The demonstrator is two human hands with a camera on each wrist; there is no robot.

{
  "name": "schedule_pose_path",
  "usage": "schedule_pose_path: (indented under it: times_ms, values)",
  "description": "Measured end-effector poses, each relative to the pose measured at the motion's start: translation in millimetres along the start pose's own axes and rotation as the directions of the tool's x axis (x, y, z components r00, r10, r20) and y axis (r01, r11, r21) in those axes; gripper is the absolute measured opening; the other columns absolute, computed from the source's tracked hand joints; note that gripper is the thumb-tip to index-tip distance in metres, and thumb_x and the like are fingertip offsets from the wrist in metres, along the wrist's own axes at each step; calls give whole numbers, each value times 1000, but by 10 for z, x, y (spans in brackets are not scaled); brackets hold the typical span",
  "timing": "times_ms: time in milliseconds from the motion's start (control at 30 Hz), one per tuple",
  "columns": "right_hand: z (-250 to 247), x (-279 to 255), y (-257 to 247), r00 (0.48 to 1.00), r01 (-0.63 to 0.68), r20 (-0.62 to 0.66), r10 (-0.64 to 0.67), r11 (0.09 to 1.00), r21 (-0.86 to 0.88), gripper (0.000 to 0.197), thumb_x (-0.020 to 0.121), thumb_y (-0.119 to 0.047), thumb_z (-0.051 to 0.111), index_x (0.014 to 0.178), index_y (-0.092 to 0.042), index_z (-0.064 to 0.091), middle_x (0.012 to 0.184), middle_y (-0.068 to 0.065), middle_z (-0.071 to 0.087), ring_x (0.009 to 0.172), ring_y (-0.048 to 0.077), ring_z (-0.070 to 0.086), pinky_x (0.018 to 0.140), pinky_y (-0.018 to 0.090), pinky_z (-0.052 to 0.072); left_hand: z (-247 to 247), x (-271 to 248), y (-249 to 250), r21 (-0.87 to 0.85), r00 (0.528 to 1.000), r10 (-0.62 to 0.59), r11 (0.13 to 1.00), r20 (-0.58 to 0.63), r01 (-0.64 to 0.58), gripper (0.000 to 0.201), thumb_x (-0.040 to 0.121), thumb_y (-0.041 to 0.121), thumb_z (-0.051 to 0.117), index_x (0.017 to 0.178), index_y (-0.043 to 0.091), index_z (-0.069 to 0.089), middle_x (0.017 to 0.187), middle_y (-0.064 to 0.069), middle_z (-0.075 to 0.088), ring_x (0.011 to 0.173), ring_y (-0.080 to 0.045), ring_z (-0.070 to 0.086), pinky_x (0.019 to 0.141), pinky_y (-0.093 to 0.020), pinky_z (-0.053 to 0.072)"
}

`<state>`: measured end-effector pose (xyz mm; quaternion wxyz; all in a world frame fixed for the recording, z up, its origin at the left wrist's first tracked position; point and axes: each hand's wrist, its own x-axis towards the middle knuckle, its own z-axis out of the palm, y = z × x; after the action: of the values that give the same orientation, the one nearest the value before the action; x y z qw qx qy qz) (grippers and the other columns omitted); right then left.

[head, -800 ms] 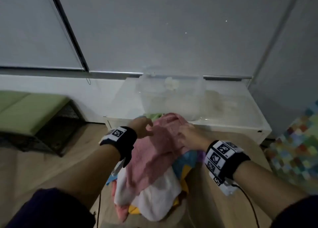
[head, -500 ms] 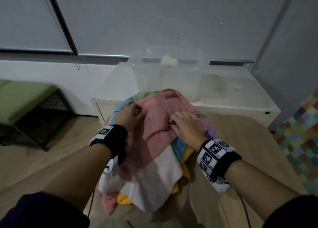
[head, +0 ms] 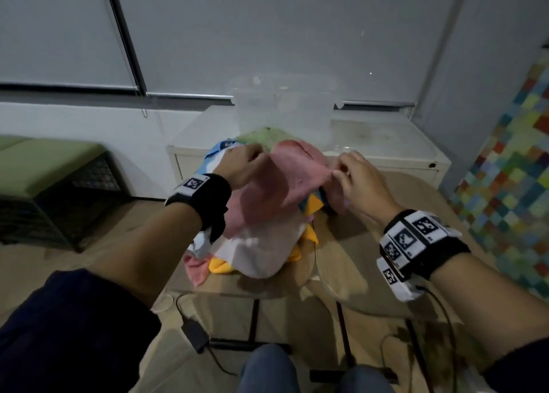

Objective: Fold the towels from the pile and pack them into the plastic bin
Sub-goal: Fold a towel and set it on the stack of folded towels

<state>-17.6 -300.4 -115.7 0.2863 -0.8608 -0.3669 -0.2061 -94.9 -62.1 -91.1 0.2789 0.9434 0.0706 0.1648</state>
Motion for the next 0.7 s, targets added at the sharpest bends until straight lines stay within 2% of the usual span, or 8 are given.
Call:
schedule_pose_path:
  times_ms: [67, 100, 200, 267, 333, 467, 600, 700]
  values:
    - [-15, -207, 65, 975, -85, 209, 80, 996, 14, 3, 90, -7, 55, 89, -5, 57, 91, 10, 57, 79, 20, 47, 65, 24, 26, 72, -85, 98, 30, 993, -32, 999, 113, 29, 42, 96, 36, 35, 71, 10, 57, 88, -25, 60, 93, -36, 56, 80, -38, 37]
    - [-9, -290, 102, 941, -129, 315, 122, 992, 0, 4, 91, -9, 55, 91, -6, 57, 90, 7, 58, 79, 20, 50, 65, 25, 27, 117, -104, 141, 55, 990, -52, 997, 127, 46, 40, 99, 29, 35, 82, 4, 62, 97, -25, 62, 99, -36, 55, 86, -37, 35]
    - [50, -428, 187, 851, -182, 489, 191, 981, -66, 4, 92, -14, 55, 95, -13, 57, 95, 7, 62, 85, 23, 58, 73, 31, 43, 261, -26, 188, 122, 995, -102, 988, 16, 99, 39, 96, 32, 42, 102, -2, 60, 109, -19, 60, 106, -32, 53, 85, -33, 34]
    - [109, -437, 203, 836, -191, 510, 203, 979, -77, 6, 90, -10, 56, 95, -11, 59, 97, 10, 63, 89, 26, 59, 79, 34, 47, 344, 30, 239, 207, 995, -97, 973, -18, 99, 41, 92, 42, 47, 108, 6, 60, 116, -16, 57, 112, -33, 51, 91, -36, 37]
    - [156, -419, 162, 829, -215, 518, 212, 975, -55, 7, 88, -7, 55, 93, -7, 60, 94, 10, 64, 87, 23, 59, 77, 31, 45, 429, 53, 313, 354, 997, -74, 933, 31, 58, 43, 90, 48, 47, 105, 11, 64, 117, -14, 59, 112, -33, 52, 95, -38, 37]
    - [275, -412, 101, 818, -254, 528, 228, 967, -24, 8, 88, -10, 53, 92, -8, 60, 94, 9, 65, 88, 25, 61, 79, 35, 48, 563, 41, 380, 527, 995, -50, 850, 91, -5, 42, 89, 47, 46, 104, 12, 64, 122, -13, 56, 116, -35, 48, 103, -43, 29]
    - [267, -462, 96, 796, -284, 540, 273, 957, -66, 21, 92, -20, 50, 113, -16, 52, 101, 7, 62, 92, 25, 60, 83, 38, 50, 494, 30, 444, 461, 991, -40, 887, 131, -25, 34, 97, 31, 36, 108, 6, 55, 119, -18, 59, 110, -35, 54, 94, -40, 33]
    - [184, -470, 114, 839, -253, 469, 276, 961, -113, 29, 95, -19, 43, 123, -13, 49, 107, 14, 63, 94, 32, 59, 84, 39, 49, 343, 54, 678, 279, 987, 13, 959, 160, -58, 32, 100, 20, 34, 109, -6, 51, 114, -27, 55, 107, -37, 54, 85, -35, 36]
